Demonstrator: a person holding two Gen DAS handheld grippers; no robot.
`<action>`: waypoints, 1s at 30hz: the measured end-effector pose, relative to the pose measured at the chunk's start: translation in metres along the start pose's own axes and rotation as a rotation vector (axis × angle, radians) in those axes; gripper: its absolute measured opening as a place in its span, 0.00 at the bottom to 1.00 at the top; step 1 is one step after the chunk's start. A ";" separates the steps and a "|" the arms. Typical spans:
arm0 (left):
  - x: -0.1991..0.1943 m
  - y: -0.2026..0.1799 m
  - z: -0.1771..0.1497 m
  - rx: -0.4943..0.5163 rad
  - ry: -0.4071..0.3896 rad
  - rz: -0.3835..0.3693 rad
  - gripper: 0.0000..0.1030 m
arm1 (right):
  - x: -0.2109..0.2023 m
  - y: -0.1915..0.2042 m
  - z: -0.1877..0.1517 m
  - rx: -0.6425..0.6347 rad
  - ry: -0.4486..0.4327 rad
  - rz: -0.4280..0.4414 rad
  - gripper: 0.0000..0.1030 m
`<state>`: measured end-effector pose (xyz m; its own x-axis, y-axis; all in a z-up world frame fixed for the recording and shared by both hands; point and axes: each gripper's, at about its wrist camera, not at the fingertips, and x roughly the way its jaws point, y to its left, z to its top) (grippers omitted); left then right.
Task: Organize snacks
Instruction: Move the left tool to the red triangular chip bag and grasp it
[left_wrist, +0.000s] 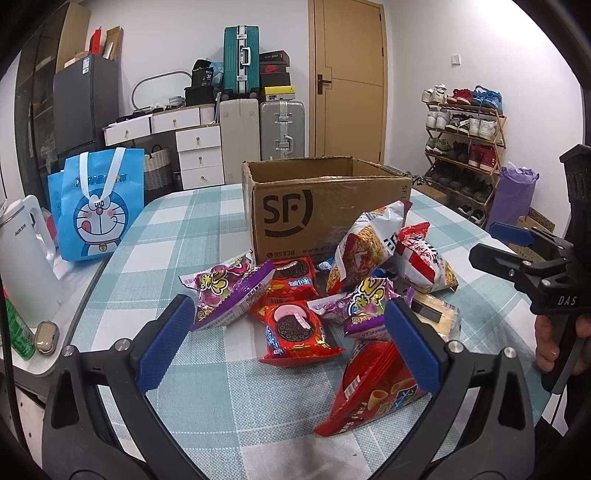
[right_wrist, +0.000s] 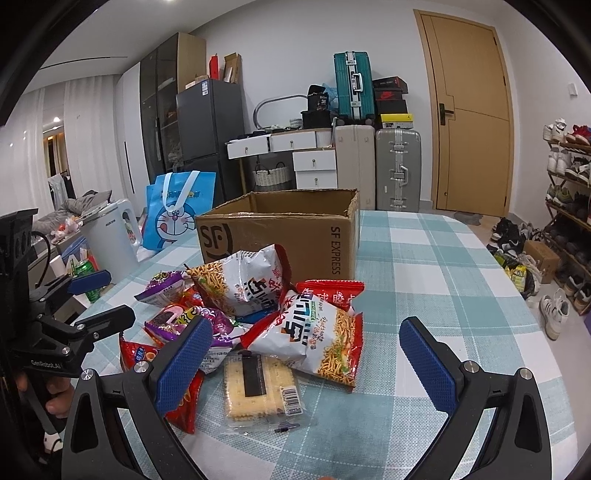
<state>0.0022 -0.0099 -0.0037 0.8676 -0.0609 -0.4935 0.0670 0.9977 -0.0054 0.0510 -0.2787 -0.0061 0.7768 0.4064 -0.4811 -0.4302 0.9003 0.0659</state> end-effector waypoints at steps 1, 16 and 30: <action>0.001 0.000 0.000 -0.001 0.003 -0.005 0.99 | 0.001 0.001 0.000 -0.005 0.004 0.002 1.00; -0.009 -0.019 -0.002 0.060 0.050 -0.123 0.99 | 0.014 -0.004 -0.002 0.060 0.122 0.034 1.00; 0.012 -0.036 -0.020 0.120 0.205 -0.234 0.99 | 0.020 0.000 -0.009 0.052 0.170 0.041 1.00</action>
<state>0.0004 -0.0460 -0.0269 0.7055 -0.2693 -0.6556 0.3208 0.9461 -0.0433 0.0627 -0.2714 -0.0235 0.6682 0.4143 -0.6179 -0.4317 0.8924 0.1314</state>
